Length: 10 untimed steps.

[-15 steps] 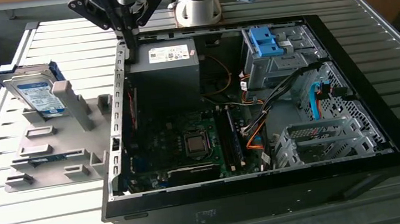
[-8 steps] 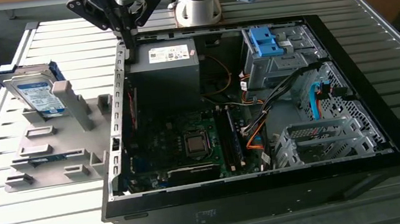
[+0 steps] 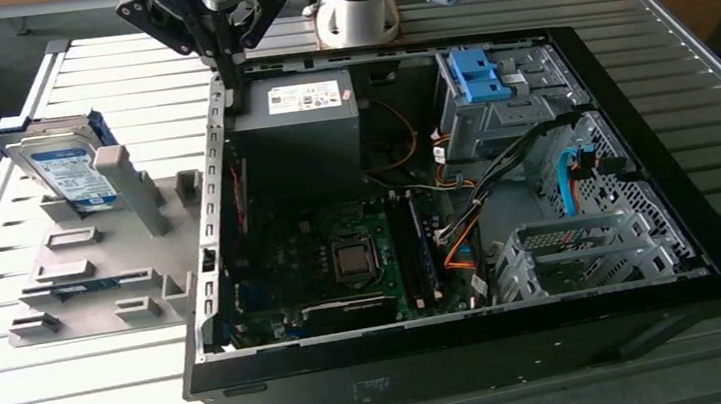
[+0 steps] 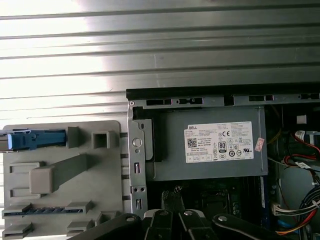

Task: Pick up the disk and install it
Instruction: 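Reach for the disk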

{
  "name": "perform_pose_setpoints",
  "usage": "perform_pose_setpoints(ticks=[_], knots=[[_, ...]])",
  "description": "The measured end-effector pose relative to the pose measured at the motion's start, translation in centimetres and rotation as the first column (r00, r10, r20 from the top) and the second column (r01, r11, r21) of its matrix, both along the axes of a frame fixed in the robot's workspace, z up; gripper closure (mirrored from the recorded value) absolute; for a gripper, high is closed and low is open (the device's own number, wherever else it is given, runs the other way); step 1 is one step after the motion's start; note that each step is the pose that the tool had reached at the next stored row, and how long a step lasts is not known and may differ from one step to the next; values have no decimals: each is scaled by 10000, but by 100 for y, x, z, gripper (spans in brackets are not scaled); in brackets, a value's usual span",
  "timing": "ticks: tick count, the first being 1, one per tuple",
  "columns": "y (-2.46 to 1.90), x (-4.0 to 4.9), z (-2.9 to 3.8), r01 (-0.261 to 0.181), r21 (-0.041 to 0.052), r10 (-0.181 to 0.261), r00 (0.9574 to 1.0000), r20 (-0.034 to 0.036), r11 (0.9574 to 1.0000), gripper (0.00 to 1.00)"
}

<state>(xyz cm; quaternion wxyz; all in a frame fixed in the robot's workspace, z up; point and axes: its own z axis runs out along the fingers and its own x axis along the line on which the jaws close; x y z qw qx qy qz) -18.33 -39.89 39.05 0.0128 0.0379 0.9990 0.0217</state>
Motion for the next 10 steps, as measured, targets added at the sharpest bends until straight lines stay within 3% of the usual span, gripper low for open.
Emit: perform_pose_setpoints(ticks=[10], knots=[[0,-32,-7,0,1,0,10000,0,10000,89]])
